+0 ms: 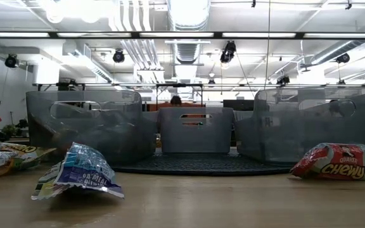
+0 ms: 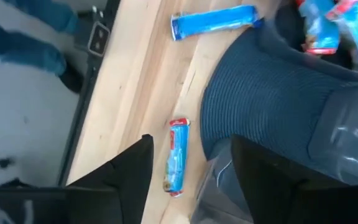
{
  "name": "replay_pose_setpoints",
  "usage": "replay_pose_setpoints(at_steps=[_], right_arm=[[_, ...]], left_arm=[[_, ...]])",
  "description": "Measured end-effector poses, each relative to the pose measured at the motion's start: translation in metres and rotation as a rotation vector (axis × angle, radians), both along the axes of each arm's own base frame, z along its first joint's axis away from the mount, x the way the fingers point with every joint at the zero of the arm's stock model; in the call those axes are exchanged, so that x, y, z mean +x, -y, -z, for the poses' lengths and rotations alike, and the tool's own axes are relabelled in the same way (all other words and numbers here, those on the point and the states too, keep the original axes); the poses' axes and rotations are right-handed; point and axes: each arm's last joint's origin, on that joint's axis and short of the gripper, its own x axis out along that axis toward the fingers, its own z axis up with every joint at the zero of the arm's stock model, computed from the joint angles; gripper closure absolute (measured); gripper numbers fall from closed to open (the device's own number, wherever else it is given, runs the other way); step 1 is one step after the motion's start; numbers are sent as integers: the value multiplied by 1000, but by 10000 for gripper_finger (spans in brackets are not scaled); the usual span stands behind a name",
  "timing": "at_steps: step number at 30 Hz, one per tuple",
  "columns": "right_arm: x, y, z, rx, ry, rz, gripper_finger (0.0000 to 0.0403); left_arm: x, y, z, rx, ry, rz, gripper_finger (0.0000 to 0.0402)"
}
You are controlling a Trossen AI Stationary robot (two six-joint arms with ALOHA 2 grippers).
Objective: Pick and place Granola Bars by type
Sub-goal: Put the red granola bar into the bottom left black bin
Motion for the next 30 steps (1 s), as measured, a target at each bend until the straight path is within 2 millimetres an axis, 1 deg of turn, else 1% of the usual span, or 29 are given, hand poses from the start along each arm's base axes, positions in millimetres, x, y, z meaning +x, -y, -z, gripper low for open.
replay_pose_setpoints(at_steps=[6,17,19,23,30], right_arm=[[17,-10,31,2,-73,-60,181],[44,-24,92,-27,-201,-57,181],[47,-26,104,-39,-230,-55,181],[51,-29,122,-58,-277,-39,181],[54,-31,143,-91,-343,-25,181]], left_arm=[[0,0,0,0,-2,0,401],[0,0,1,-21,-6,-4,401],[0,0,1,-22,-6,-5,401],[0,0,1,-58,-10,-19,402],[1,0,2,-75,-16,-23,401]])
